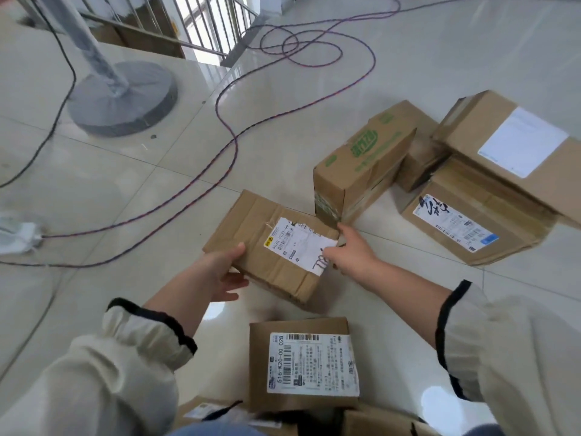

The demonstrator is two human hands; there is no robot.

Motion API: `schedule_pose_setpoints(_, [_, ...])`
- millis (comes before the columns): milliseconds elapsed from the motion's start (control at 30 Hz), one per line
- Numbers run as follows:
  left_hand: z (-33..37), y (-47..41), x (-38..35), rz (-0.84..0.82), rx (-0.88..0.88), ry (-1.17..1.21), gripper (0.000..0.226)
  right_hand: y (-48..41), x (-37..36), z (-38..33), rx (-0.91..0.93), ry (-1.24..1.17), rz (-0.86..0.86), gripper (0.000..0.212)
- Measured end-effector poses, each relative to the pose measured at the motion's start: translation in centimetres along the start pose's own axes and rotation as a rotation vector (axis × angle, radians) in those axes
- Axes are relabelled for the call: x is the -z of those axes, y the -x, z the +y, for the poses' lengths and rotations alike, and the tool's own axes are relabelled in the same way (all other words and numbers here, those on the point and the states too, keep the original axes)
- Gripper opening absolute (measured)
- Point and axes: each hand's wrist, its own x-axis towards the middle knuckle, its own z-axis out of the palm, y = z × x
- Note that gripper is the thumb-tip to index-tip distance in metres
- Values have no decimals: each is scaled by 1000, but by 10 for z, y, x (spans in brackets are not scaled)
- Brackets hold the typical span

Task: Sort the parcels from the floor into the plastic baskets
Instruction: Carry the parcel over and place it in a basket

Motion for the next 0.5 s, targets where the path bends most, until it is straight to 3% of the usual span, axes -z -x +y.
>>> schedule_pose_setpoints(67, [9,-4,0,13,-67,-42,40,6,3,9,-42,-25,-100,65])
schedule_pose_setpoints(200, [12,-7,-15,-8,-230,-11,33,11,5,21,-116,90,-146,54])
schedule_pose_setpoints(367, [-34,2,-28,-129,-301,-58,66,11,9,21,-88,198,-219,44])
schedule_pose_setpoints(500, [-37,-6,-32,-166,-328,-25,62,3,6,20,-39,211,-184,39])
